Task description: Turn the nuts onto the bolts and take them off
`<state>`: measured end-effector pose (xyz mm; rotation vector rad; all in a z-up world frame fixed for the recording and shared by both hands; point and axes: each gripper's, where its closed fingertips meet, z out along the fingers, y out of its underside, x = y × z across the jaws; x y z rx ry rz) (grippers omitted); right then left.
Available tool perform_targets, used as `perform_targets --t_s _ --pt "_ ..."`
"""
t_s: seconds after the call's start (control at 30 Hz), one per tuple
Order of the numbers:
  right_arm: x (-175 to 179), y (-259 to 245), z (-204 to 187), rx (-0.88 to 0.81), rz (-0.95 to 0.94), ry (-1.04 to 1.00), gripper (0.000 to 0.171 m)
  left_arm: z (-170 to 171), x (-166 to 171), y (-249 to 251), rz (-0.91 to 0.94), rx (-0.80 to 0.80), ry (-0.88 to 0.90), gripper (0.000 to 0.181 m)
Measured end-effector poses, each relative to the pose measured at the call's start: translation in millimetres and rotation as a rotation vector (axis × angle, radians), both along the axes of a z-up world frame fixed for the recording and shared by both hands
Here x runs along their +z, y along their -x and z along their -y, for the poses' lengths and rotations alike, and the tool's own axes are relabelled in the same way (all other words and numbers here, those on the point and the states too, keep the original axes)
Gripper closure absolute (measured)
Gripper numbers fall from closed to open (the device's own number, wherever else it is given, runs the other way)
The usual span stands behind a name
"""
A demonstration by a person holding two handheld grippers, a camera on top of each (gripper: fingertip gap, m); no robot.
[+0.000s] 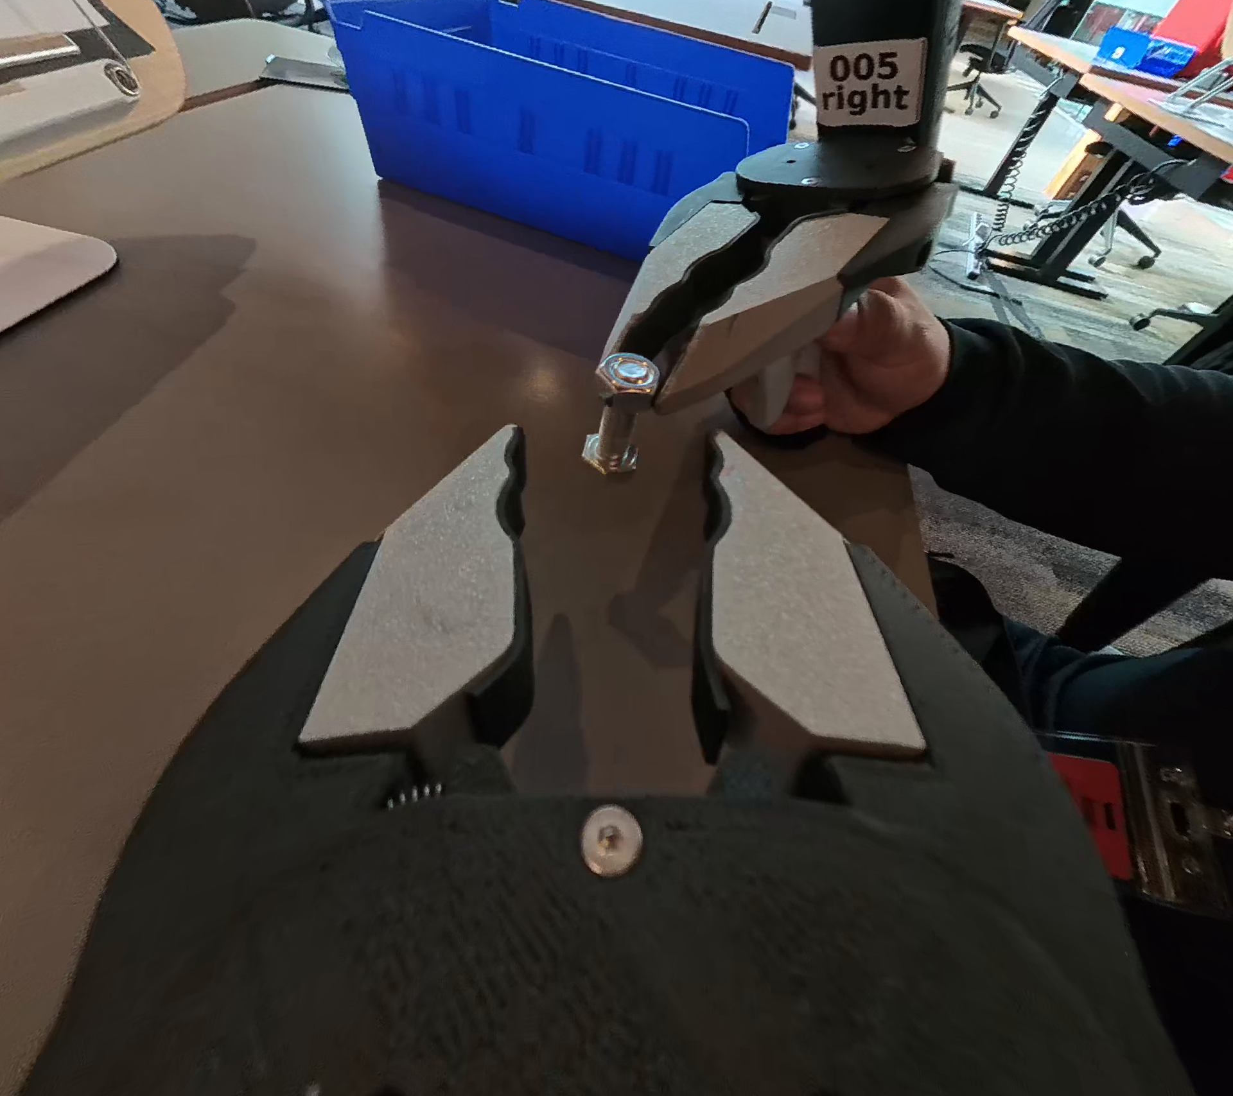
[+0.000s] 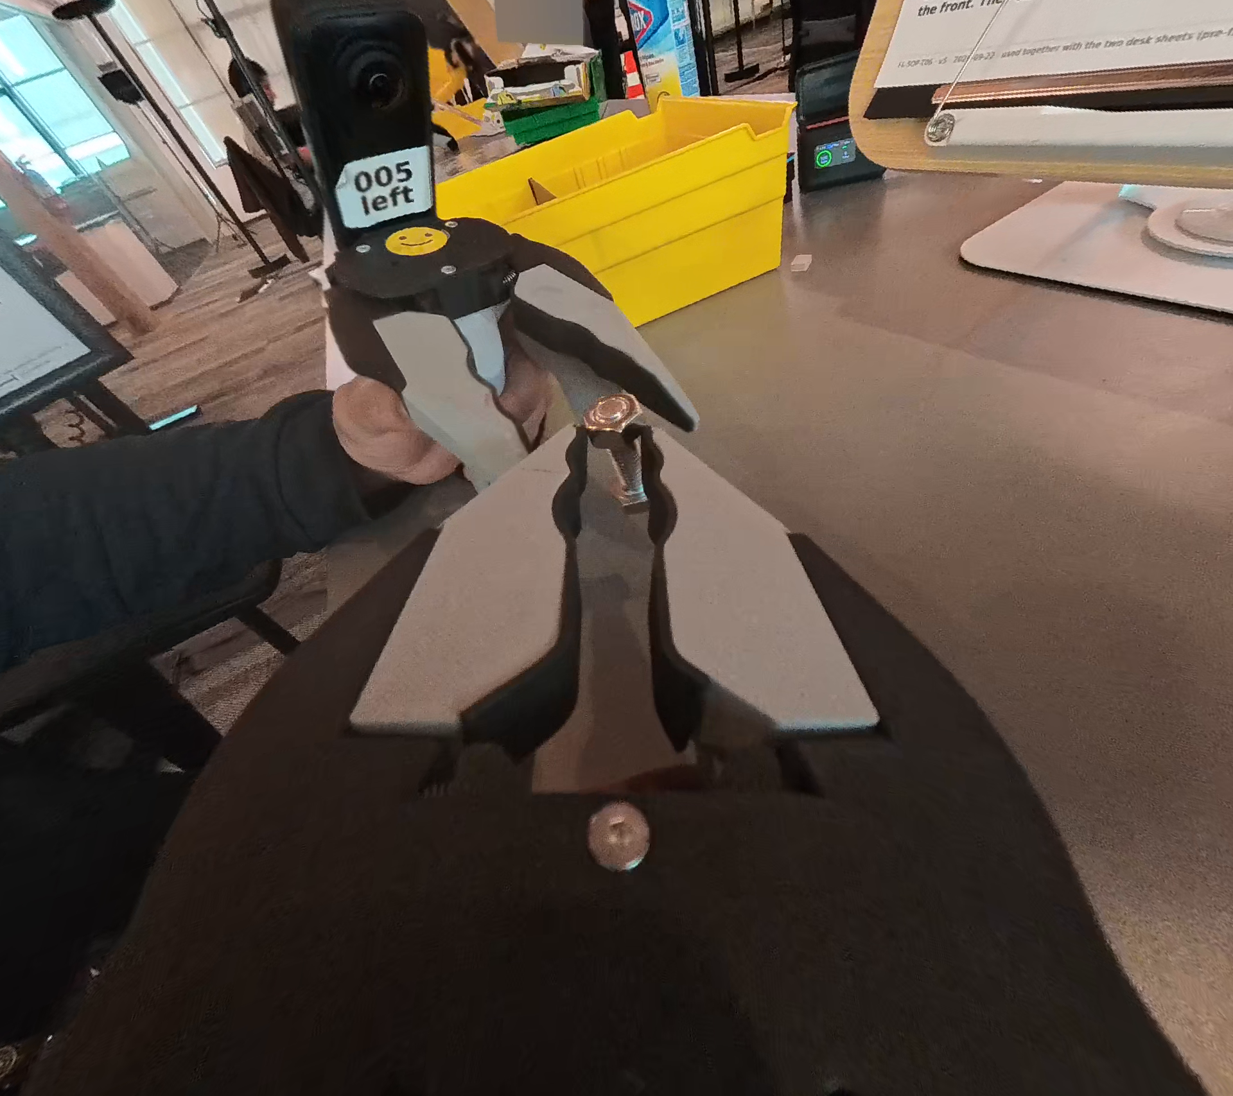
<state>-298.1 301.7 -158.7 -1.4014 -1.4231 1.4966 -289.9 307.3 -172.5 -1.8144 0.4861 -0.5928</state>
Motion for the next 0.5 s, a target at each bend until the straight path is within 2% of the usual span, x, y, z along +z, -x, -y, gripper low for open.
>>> perform_targets --t_s 0.3,0.47,0.5 --pt "6 -3 5 0.029 -0.030 0.029 0.158 -1 -10 -5 -0.098 0.002 0.016 0.140" --pt "7 -3 9 0.054 -0.034 0.036 0.159 1 -11 -8 -0.122 -0.014 0.005 0.155" --pt "7 -4 10 0.059 -0.039 0.039 0.159 2 -12 -10 -0.134 -0.019 0.002 0.163"
